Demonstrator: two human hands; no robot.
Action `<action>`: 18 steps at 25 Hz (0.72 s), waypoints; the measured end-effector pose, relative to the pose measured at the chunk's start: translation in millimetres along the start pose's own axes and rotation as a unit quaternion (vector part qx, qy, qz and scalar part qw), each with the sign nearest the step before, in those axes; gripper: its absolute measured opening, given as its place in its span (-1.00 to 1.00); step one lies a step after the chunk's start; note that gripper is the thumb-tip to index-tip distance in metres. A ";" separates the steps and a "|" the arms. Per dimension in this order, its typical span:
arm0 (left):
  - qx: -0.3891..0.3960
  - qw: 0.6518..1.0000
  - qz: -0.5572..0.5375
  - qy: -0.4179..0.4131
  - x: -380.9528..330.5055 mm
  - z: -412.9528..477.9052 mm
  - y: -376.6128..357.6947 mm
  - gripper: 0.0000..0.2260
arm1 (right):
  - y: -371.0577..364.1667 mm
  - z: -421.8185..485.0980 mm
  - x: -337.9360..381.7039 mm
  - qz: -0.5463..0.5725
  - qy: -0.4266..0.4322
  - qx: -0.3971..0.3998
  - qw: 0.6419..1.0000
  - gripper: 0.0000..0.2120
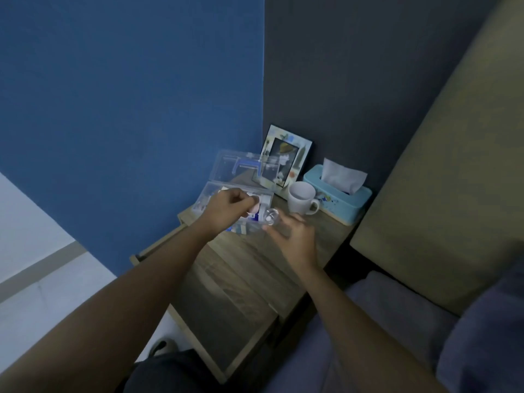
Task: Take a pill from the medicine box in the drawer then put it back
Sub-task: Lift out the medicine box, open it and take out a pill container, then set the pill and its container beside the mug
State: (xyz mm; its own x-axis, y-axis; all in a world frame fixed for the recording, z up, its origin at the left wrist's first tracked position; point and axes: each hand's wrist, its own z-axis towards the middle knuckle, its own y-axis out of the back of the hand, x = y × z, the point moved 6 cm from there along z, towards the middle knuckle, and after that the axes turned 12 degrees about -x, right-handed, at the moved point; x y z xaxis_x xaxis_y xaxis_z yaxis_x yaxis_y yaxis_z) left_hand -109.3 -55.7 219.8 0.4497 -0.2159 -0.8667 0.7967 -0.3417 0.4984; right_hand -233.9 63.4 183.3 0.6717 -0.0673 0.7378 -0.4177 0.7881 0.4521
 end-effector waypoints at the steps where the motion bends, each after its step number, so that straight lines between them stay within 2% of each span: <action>1: 0.016 0.998 -0.049 0.032 11.1 -2.6 -7.3 -0.89 | -2.6 -5.7 -14.0 0.001 -0.027 0.005 1.000 -0.59; 3: 0.041 0.993 -0.085 0.064 37.7 -6.2 -26.0 -0.95 | -12.0 -19.6 -43.7 -0.013 -0.061 0.030 0.998 -0.63; 6: 0.062 0.995 -0.034 0.063 77.4 -14.1 -56.1 -0.80 | -26.3 -42.9 -85.9 -0.038 -0.119 0.074 0.989 -0.64; 10: 0.104 0.990 0.086 0.047 122.0 -14.9 -91.7 -0.53 | -49.8 -63.9 -134.8 -0.084 -0.194 0.141 0.967 -0.55; 13: 0.104 0.985 0.139 0.020 141.1 -6.5 -106.4 -0.52 | -59.1 -66.6 -154.5 -0.122 -0.188 0.144 0.964 -0.55; 18: 0.105 0.985 0.137 -0.016 147.5 1.1 -125.4 -0.54 | -63.8 -70.0 -163.5 -0.161 -0.147 0.155 0.964 -0.56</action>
State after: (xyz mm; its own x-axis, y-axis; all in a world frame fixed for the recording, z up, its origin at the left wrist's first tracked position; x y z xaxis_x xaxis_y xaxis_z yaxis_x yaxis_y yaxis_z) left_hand -143.3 -45.7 29.5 0.6213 -0.3536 -0.6993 0.5439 -0.4478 0.7097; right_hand -274.2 67.0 -1.2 0.6145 -0.4838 0.6231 -0.4094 0.4796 0.7761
